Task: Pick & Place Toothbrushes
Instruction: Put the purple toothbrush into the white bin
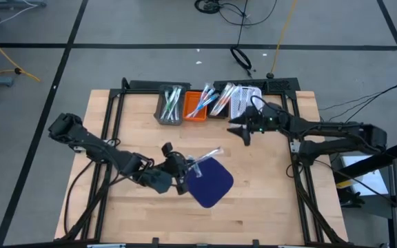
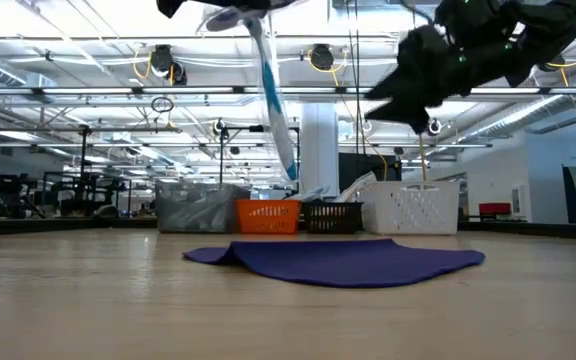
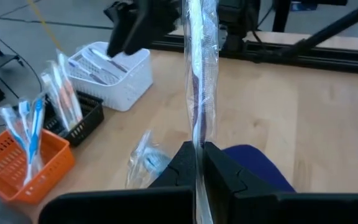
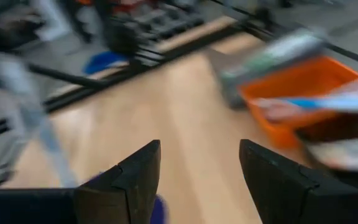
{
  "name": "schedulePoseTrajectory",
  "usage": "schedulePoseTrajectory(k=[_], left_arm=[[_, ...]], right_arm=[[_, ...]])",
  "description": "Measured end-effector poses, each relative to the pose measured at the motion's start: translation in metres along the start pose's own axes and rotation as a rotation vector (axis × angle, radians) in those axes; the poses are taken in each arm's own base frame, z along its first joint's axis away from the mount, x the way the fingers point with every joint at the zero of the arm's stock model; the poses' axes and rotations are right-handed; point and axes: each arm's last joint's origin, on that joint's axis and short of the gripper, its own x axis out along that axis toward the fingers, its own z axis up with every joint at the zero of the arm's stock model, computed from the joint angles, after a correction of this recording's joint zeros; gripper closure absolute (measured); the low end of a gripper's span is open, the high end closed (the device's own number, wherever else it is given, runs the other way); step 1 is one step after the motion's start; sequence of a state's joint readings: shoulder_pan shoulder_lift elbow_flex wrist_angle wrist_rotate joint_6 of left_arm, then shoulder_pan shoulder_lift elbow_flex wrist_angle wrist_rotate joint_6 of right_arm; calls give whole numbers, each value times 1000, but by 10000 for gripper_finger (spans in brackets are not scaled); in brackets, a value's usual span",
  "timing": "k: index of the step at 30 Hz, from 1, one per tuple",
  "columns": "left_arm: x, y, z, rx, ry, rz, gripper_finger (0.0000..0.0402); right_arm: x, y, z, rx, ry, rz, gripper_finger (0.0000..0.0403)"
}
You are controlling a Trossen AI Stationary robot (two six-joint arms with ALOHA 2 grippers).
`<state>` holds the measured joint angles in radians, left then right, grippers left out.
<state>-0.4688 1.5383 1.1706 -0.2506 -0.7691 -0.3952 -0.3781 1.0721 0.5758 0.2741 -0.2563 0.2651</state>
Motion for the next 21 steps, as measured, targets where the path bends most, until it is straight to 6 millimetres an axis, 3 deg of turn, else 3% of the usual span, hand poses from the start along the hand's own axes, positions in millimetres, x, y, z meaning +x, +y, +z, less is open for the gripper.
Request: schedulePoseTrajectory(k=[17, 21], left_arm=[[2, 2, 3, -33, -24, 19, 394], [2, 2, 3, -30, -24, 20, 397]], right_arm=[[7, 81, 6, -152, -255, 430, 193], [16, 91, 2, -148, -308, 406, 193]])
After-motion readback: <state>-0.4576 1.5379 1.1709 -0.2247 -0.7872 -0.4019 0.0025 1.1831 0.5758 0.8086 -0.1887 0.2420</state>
